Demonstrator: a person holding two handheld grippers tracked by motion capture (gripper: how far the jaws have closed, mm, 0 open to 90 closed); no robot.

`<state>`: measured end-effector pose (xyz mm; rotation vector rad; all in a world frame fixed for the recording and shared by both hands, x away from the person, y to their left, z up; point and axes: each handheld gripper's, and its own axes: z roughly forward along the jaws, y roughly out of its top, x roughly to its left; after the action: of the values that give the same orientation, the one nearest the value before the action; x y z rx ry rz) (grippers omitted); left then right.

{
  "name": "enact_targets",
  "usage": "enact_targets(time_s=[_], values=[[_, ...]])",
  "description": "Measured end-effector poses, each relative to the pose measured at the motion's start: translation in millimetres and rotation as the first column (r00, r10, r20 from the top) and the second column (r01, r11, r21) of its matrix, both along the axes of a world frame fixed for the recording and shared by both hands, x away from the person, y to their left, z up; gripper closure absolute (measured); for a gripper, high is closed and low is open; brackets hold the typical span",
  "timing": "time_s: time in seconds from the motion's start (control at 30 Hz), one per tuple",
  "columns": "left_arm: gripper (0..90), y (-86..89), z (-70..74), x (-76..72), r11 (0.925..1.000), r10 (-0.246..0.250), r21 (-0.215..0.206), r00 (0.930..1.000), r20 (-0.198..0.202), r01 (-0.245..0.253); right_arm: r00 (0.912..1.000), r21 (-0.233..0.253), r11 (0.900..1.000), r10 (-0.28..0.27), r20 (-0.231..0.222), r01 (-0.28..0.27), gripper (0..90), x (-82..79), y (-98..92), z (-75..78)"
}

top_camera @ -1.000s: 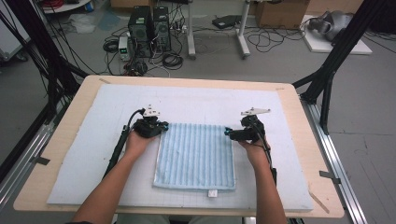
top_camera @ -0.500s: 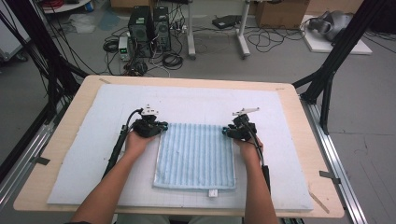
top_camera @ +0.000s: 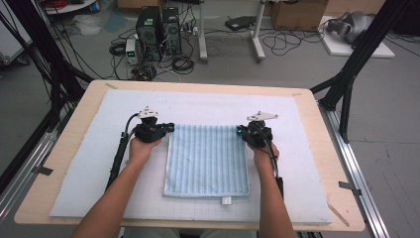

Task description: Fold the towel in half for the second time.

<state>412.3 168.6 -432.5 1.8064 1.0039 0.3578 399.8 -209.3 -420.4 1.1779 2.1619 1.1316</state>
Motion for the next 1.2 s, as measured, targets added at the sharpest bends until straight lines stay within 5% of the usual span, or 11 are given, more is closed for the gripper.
enact_targets(time_s=[0.17, 0.3, 0.4, 0.53, 0.8, 1.2], values=[[86.2, 3.8, 10.1, -14.7, 0.9986, -0.017, -0.051, 0.9998, 0.010, 0.017, 0.9994, 0.040, 0.999, 0.016, 0.032, -0.017, 83.4, -13.9, -2.2, 8.8], [86.2, 5.8, 14.5, -28.2, 0.9976, -0.031, -0.061, 0.9994, 0.016, 0.032, 0.9983, 0.062, 0.998, 0.024, 0.053, -0.027, 83.4, -26.8, -6.4, 13.7], [86.1, 5.5, 17.4, -37.3, 0.9983, -0.051, -0.029, 0.9987, -0.008, 0.050, 0.9973, 0.079, 0.996, 0.036, 0.065, -0.041, 83.4, -35.3, -6.3, 20.9], [86.1, 10.4, 20.5, -49.5, 0.9967, -0.061, -0.054, 0.9981, 0.001, 0.061, 0.9954, 0.078, 0.995, 0.061, 0.074, -0.067, 83.2, -47.0, -3.8, 28.0], [86.1, 11.2, 17.1, -78.4, 0.9919, -0.113, -0.057, 0.9934, 0.016, 0.114, 0.9928, 0.107, 0.990, 0.086, 0.084, -0.094, 83.2, -74.3, -9.0, 21.4], [86.1, 20.6, 15.7, -109.8, 0.9816, -0.142, -0.118, 0.9872, 0.073, 0.150, 0.9877, 0.115, 0.984, 0.123, 0.097, -0.134, 83.1, -110.9, -13.8, 17.0]])
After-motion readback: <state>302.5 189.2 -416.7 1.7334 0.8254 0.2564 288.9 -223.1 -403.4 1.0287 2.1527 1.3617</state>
